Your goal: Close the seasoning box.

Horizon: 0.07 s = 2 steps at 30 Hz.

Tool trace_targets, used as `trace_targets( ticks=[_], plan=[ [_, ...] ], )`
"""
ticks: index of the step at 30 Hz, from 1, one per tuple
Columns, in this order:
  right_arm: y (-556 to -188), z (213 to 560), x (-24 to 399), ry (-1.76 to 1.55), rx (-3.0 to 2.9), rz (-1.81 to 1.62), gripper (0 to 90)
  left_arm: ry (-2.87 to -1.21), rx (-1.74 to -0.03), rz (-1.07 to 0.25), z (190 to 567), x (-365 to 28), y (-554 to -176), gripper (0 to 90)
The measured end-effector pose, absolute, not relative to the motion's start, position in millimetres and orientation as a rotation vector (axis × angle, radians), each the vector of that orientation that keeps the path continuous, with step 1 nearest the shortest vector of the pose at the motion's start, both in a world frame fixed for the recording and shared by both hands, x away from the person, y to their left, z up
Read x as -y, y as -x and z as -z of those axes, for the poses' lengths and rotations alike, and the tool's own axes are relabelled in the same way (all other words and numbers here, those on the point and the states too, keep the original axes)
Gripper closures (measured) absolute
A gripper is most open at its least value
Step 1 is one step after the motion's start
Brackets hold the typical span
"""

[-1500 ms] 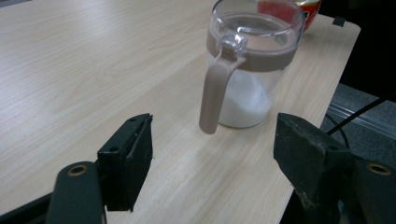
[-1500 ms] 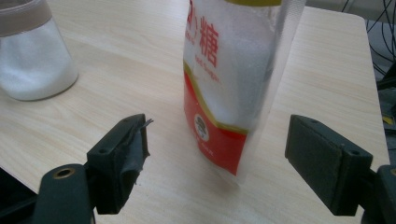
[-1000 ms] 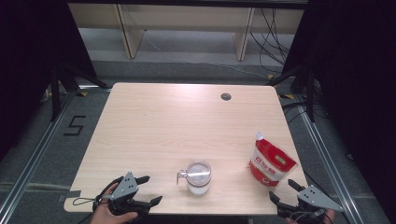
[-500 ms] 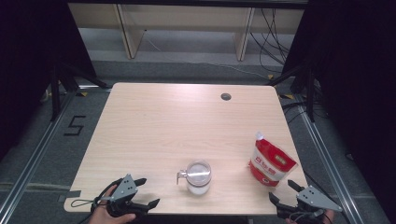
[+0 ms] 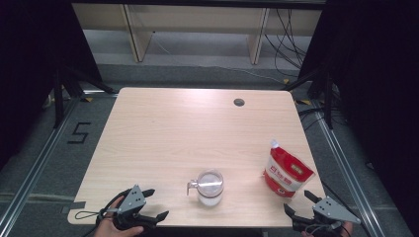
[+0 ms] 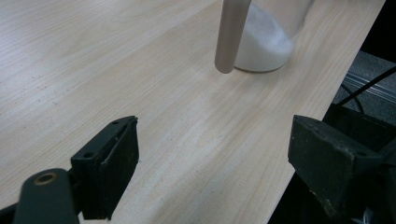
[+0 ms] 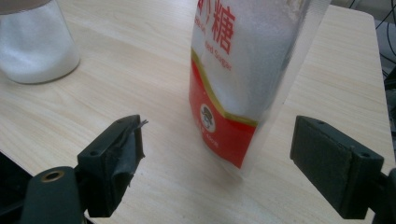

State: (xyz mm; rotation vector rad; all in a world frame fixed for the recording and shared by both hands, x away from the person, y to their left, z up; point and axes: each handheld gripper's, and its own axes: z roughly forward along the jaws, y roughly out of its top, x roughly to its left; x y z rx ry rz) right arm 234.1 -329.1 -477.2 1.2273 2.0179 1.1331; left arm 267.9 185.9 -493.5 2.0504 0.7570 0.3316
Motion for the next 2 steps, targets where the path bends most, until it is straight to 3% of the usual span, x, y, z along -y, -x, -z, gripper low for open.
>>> trace_targets(
  ticks=[2],
  plan=[
    [-236.0,478.0,329.9,-1.193,-2.015,-1.136,18.0,-2.051,-0.757,-0.331,493.5,-185.9,-268.0,16.3]
  ],
)
